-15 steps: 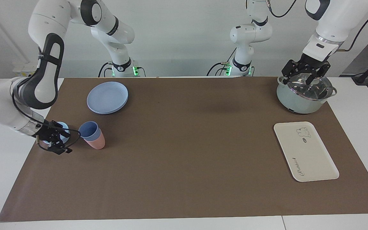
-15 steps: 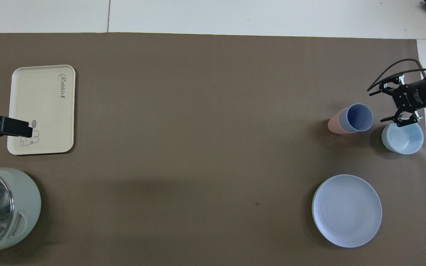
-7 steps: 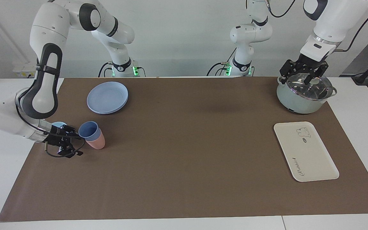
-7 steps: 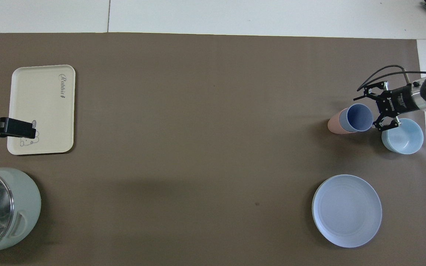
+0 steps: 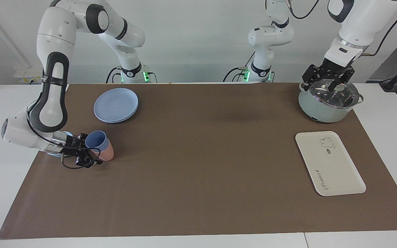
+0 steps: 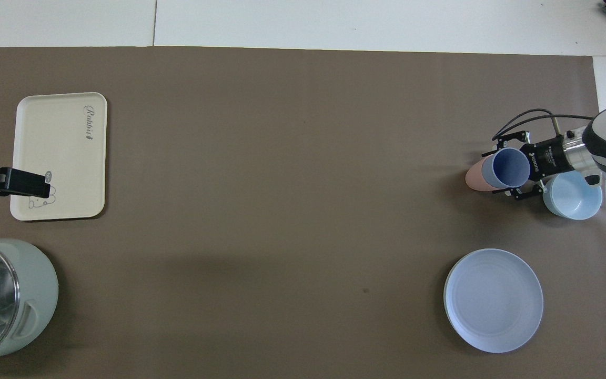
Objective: Place cup on tray
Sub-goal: 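Close the right gripper around the nested blue and pink cups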
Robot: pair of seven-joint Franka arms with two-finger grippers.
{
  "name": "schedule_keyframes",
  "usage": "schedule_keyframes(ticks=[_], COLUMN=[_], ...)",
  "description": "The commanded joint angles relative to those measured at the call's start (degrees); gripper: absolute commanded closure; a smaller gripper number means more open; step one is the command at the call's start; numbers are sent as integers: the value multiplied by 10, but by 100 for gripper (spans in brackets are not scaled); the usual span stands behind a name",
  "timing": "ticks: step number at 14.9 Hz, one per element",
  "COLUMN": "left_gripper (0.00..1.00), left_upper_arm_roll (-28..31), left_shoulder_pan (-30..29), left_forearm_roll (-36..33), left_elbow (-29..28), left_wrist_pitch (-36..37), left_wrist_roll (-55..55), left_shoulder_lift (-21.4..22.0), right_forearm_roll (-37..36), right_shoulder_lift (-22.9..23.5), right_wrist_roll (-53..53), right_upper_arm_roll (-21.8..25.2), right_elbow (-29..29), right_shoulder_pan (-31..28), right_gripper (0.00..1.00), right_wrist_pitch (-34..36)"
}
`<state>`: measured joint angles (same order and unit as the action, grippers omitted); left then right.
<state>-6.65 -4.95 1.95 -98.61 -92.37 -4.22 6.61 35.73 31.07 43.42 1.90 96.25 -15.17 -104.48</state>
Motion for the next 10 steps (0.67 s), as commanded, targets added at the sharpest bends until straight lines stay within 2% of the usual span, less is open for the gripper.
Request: schedule_keyframes(ticks=[1, 3, 6, 7, 8, 9, 10], left_gripper=[0, 0, 0, 0, 0, 0, 0], left_upper_arm_roll=[1, 1, 0, 0, 1, 0, 0], left_shoulder_pan=[-2, -1, 2, 2, 2, 0, -1], left_forearm_roll=[2, 2, 2, 2, 2, 2, 2], left_elbow=[-23, -25, -30, -30, -32, -33, -34], left_wrist_pitch=[-6, -8, -8, -8, -8, -9, -10], left_wrist_roll=[-2, -2, -2, -2, -1, 0, 0], left_shoulder_lift=[19, 20, 22, 24, 24, 24, 24], right_forearm_roll=[38, 67, 69, 81, 88, 88, 90], right_shoulder_lift=[-27, -34, -40, -41, -41, -41, -41], right_wrist_roll=[12, 12, 11, 11, 11, 10, 11], right_upper_arm_roll=[-3, -2, -3, -3, -2, -2, -3], right_elbow=[34, 53, 63, 64, 65, 64, 61], right_shoulder_pan=[-4, -5, -7, -7, -7, -7, -7], right_gripper=[6, 6, 7, 8, 13, 32, 65], right_wrist_pitch=[0, -1, 1, 1, 1, 5, 13])
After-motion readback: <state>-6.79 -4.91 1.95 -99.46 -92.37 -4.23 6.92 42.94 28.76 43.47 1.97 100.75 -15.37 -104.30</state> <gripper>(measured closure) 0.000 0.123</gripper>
